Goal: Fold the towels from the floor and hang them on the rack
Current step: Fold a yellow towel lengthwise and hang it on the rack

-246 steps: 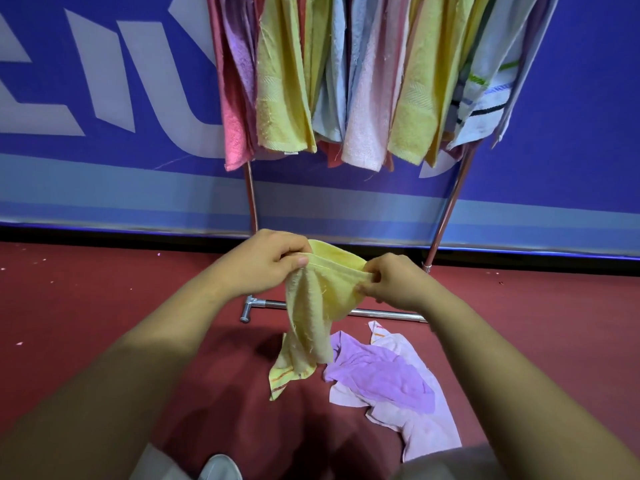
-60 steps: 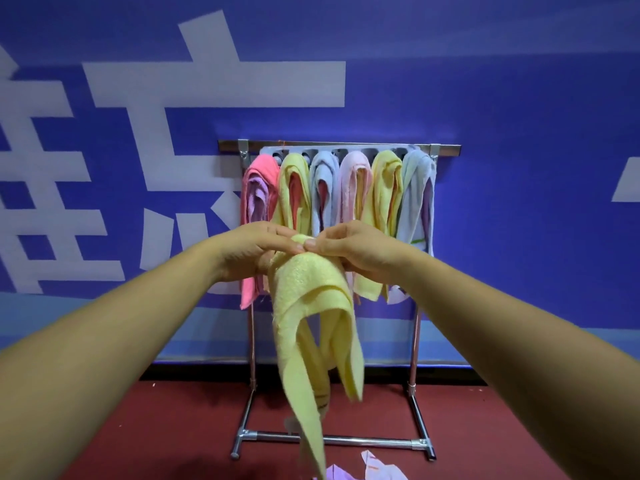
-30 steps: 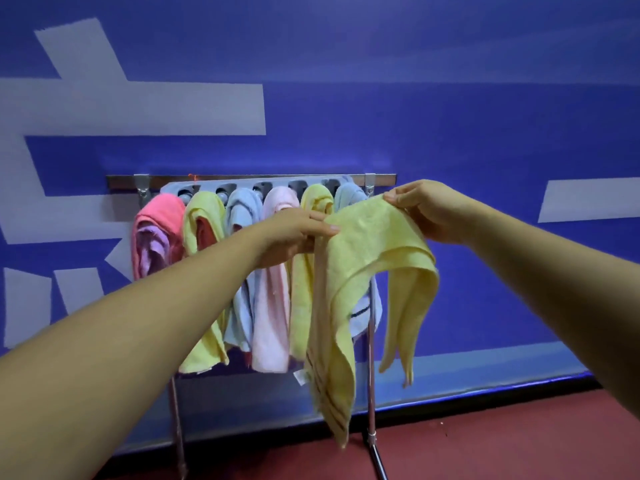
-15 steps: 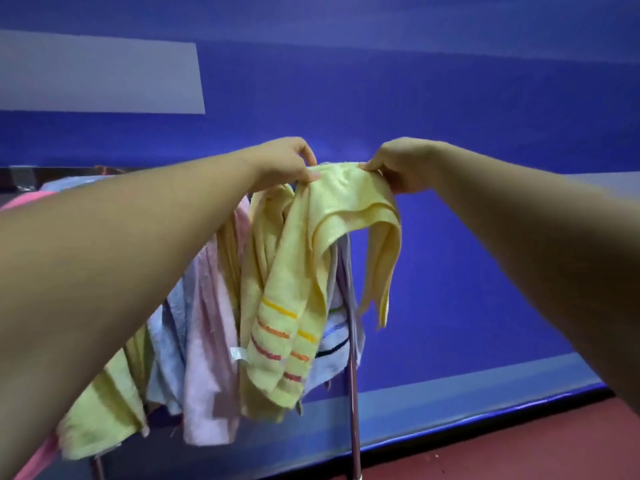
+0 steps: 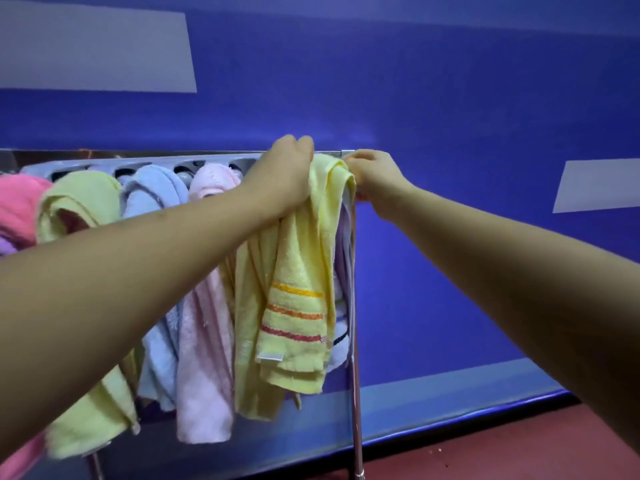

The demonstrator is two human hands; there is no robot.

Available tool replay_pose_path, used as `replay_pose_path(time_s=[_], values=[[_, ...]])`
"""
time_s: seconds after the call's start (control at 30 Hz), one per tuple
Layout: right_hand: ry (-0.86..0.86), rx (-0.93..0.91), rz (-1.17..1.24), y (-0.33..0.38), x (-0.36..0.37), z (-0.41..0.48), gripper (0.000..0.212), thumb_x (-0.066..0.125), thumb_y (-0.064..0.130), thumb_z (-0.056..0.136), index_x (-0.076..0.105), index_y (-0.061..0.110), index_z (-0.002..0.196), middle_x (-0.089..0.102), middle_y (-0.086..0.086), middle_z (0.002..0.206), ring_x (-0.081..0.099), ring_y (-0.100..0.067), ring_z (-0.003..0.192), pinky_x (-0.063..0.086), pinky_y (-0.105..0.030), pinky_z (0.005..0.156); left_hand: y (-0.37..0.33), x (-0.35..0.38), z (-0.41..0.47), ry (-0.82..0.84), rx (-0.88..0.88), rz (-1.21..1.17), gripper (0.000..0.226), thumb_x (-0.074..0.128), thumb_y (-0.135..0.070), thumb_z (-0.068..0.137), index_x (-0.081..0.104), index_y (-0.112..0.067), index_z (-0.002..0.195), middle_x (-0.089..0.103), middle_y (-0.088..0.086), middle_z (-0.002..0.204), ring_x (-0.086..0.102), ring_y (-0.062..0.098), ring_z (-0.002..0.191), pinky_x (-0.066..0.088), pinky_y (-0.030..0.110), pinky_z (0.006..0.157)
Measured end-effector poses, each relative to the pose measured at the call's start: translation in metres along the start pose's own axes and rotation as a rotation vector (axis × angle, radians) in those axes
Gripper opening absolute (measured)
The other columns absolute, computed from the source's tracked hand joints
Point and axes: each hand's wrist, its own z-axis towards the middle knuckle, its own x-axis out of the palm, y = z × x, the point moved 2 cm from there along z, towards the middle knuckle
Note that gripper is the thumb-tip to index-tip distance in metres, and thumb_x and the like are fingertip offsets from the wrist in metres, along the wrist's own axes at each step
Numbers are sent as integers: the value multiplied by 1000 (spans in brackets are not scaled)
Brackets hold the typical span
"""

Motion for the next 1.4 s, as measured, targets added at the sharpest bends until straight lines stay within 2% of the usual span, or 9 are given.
replay_pose_path(time_s=[0.13,0.27,0.43,0.57,0.67,0.83,1.0,1.17,1.4], values=[[142,55,78,6,-8,-19,9,57,24,88,63,23,95,49,-6,86,47,-20,80,44,-36,73,-18,2,-21,147,-224,-273,34,43,-27,95,49,-13,125,63,14,119,58,35,102,41,34,67],[245,118,132,0,-9,-31,35,50,53,98,71,27,107,69,-2,105,64,-21,98,49,-42,93,-37,19,-33,172,-454,-862,81,51,-60,86,20,-26,152,42,6,151,45,27,135,36,40,111],[193,133,126,1,-2,-44,40,37,60,101,68,36,109,71,6,112,65,-17,108,49,-39,94,-20,61,-34,86,-643,-1281,103,57,-88,59,39,-29,141,58,2,133,56,22,123,39,49,109],[159,111,141,-9,6,-49,44,36,53,104,65,24,120,69,9,107,64,-3,94,49,-22,77,-33,46,-47,105,-521,-948,85,48,-64,87,19,-22,155,27,4,156,33,21,142,23,37,118],[134,100,145,-14,8,-49,49,35,56,103,67,22,119,68,4,119,64,-6,101,49,-26,89,-29,53,-51,86,-438,-757,70,53,-43,94,22,-24,155,18,9,149,38,21,133,23,20,105],[115,141,159,-25,8,-48,66,37,71,94,67,22,126,69,-3,124,66,-19,108,52,-34,90,-25,56,-49,84,-438,-987,104,54,-62,64,20,-25,156,33,1,157,32,17,144,23,39,121],[122,180,111,-31,8,-62,72,36,82,83,65,33,127,65,6,130,60,-20,119,49,-48,101,-23,56,-71,119,-413,-1106,111,57,-65,66,11,-24,158,28,-5,160,25,9,146,17,34,122],[110,83,-150,-56,5,-110,60,30,58,101,57,18,136,58,2,138,51,-16,129,37,-41,114,-16,58,-124,213,-430,-1028,86,54,-50,84,22,-14,155,34,-5,152,31,7,139,22,24,114],[66,298,-524,-171,18,-223,36,50,18,97,53,-1,127,59,-17,121,54,-34,114,44,-39,89,2,113,-267,538,-451,-804,47,64,-38,80,54,-16,121,64,11,117,62,15,95,51,29,85]])
